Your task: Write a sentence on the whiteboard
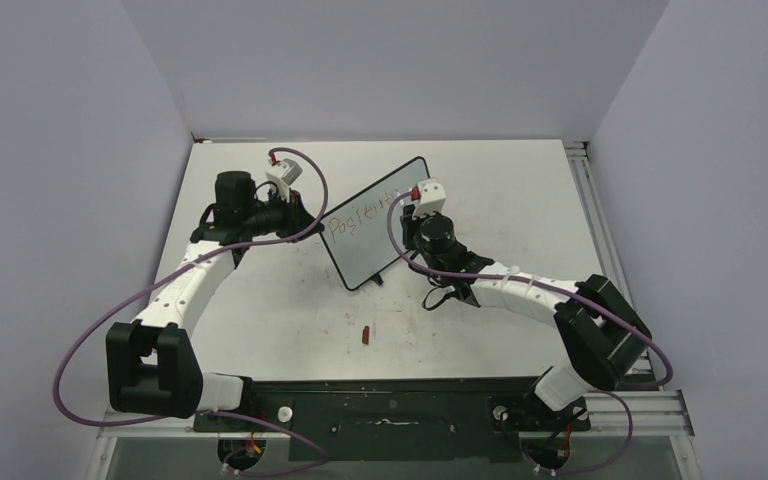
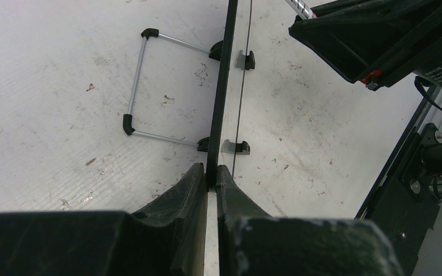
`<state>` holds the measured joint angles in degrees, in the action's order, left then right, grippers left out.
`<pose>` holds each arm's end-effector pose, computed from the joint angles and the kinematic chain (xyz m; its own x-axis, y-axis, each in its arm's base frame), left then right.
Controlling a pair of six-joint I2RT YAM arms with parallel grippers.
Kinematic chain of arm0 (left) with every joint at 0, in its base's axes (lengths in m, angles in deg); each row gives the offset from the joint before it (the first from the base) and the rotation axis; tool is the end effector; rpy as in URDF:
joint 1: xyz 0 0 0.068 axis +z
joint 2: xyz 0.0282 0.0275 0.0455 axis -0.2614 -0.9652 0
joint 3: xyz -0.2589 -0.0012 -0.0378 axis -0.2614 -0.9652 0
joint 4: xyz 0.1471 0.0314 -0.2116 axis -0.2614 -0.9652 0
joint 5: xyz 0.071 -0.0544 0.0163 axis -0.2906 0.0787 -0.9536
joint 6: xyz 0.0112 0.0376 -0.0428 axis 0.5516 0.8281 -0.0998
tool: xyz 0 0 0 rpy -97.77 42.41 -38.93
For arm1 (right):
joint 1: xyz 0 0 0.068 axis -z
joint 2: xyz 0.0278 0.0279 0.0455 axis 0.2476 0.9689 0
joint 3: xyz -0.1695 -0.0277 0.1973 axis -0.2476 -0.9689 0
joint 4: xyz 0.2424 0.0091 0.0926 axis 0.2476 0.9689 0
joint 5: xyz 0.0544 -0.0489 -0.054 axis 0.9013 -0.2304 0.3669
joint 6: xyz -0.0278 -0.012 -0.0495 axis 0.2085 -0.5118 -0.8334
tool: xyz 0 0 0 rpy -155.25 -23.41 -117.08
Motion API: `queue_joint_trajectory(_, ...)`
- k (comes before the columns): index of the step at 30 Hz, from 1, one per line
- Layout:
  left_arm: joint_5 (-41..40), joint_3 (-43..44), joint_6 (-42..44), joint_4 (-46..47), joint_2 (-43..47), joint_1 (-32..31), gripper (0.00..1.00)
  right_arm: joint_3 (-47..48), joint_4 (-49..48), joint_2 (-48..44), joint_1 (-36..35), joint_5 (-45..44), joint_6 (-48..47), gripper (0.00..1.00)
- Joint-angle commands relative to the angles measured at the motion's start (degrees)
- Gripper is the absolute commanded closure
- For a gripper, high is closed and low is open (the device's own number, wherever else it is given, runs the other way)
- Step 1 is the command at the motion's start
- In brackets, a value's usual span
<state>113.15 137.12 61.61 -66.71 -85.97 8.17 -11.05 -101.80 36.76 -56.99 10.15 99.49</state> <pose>0.2955 -0.0646 0.2741 -0.5676 0.0397 -0.8223 0.6292 0.6651 -0.4022 0.2632 0.2267 0.2271 -0.2733 0.0180 -0.9617 -0.4038 0.9053 0.1318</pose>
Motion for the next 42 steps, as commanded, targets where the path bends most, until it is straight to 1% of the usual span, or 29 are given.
queue_joint_trajectory(1,0.78,1.59,0.67,2.47,1.83,0.22,1.0,2.73,-2.23,1.14,0.4,-0.32,-0.94,0.95)
queue_joint_trajectory(15,0.81,1.59,0.72,2.47,1.92,0.22,1.0,3.41,-1.77,2.94,0.57,0.76,-0.73,0.95)
queue_joint_trajectory(42,1.03,1.46,0.61,2.56,2.23,0.22,1.0,-3.03,-2.54,1.65,-0.14,4.4,1.35,0.95)
